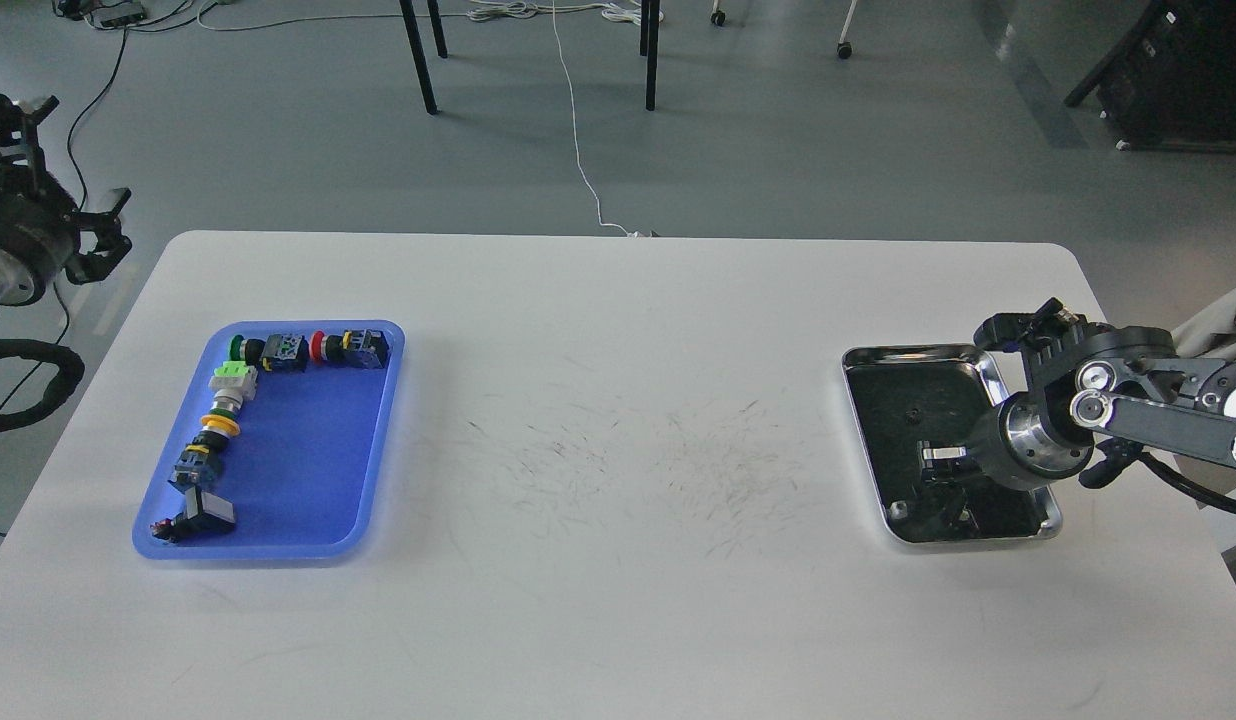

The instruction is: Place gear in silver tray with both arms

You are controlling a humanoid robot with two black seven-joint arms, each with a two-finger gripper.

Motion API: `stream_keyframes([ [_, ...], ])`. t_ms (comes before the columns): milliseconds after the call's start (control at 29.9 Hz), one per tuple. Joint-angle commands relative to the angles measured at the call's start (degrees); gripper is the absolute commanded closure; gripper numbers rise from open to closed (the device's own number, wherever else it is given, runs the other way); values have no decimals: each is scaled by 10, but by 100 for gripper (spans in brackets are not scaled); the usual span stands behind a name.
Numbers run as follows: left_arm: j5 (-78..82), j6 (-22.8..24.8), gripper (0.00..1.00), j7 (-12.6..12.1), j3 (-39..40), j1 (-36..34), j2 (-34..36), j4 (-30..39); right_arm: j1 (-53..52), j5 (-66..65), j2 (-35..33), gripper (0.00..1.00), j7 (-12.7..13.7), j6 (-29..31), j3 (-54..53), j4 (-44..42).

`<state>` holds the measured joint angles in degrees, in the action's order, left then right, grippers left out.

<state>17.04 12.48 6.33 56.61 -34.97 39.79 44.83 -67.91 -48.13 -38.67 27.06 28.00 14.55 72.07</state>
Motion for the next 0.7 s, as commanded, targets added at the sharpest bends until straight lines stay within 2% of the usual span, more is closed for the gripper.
stream_keyframes([
  [0, 0, 0, 2, 0, 0, -1, 0, 0, 1, 6, -3, 4, 0, 0, -18, 0],
  [201, 0, 0, 2, 1, -1, -1, 7, 0, 3, 33, -12, 4, -6, 0, -136, 3],
  [401, 0, 0, 2, -1, 0, -2, 12, 1, 10, 173, -39, 3, -11, 0, -330, -13],
  [535, 0, 1, 2, -1, -1, -3, 20, 7, 31, 339, -37, 3, -36, 0, -448, -89],
  [669, -2, 0, 2, -1, 3, -8, 24, 11, 45, 550, -16, 3, -56, 0, -535, -232],
])
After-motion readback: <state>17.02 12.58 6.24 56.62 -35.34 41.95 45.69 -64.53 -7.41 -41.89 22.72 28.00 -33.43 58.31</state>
